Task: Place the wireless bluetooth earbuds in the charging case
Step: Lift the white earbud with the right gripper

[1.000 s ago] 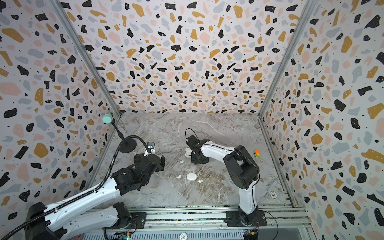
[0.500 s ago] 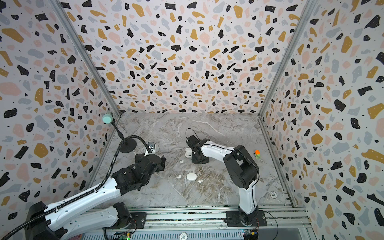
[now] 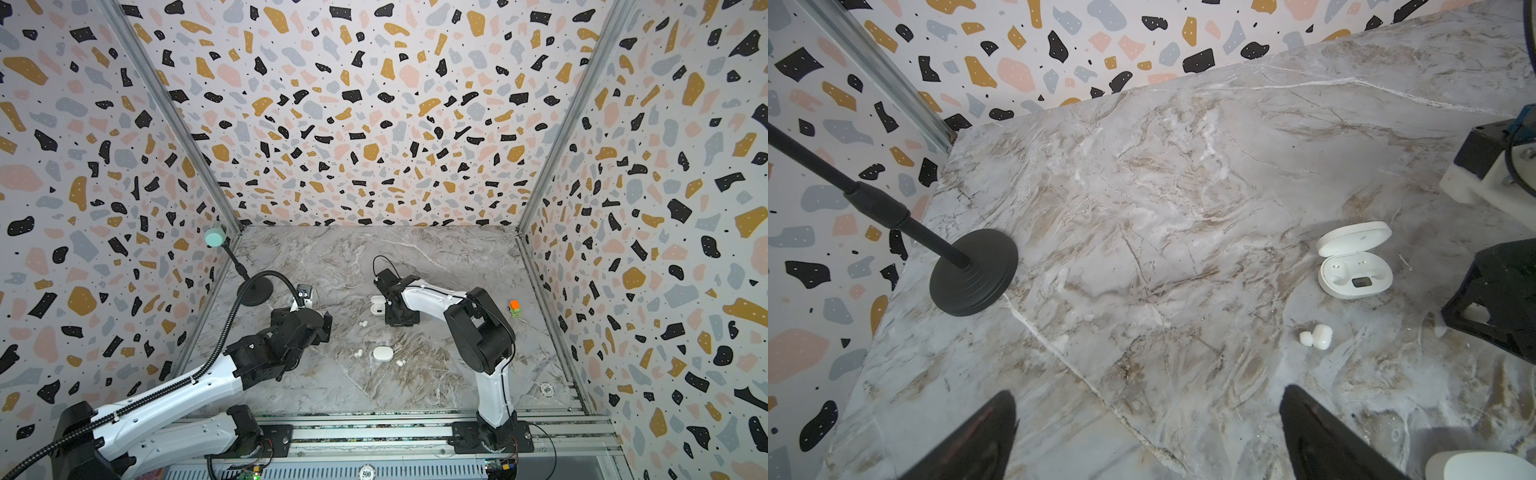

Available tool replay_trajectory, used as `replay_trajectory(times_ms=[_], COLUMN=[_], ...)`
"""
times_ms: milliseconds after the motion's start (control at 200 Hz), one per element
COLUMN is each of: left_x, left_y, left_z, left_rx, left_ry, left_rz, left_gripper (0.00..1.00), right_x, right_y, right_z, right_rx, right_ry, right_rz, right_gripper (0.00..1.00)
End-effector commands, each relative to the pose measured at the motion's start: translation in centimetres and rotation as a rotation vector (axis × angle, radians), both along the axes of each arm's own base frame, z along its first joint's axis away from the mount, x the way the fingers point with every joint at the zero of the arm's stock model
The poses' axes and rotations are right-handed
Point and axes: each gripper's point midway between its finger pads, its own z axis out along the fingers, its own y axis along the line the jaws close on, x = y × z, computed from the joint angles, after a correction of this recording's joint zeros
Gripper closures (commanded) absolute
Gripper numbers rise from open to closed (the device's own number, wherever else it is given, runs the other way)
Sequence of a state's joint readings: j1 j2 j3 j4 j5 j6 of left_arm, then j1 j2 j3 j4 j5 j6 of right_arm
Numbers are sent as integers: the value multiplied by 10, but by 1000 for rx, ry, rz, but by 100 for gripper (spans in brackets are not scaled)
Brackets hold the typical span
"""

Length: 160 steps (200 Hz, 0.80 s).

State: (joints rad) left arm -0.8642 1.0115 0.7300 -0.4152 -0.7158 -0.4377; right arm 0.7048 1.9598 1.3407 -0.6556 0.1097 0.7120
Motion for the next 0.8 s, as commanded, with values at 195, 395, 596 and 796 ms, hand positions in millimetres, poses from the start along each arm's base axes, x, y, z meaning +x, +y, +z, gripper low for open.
replay_trajectory(times_ms=[195,395,596,796], left_x=[3,3,3,3], left_y=[0,-1,-2,-3], left_z=[0,-2,-3,-4], left_rx=[2,4,5,6], left_ry=[-9,-5,2,5], left_rz=[3,1,-3,-8], left_gripper=[0,0,0,0], right_x=[6,9,13,14], right_y=[-2,-3,-5,-7], right_z=[2,1,0,0], right_rx=[-35,-62,-71,-76], right_ry=[12,19,22,25], right_rz=[13,19,16,14], right_gripper=[76,76,75,74])
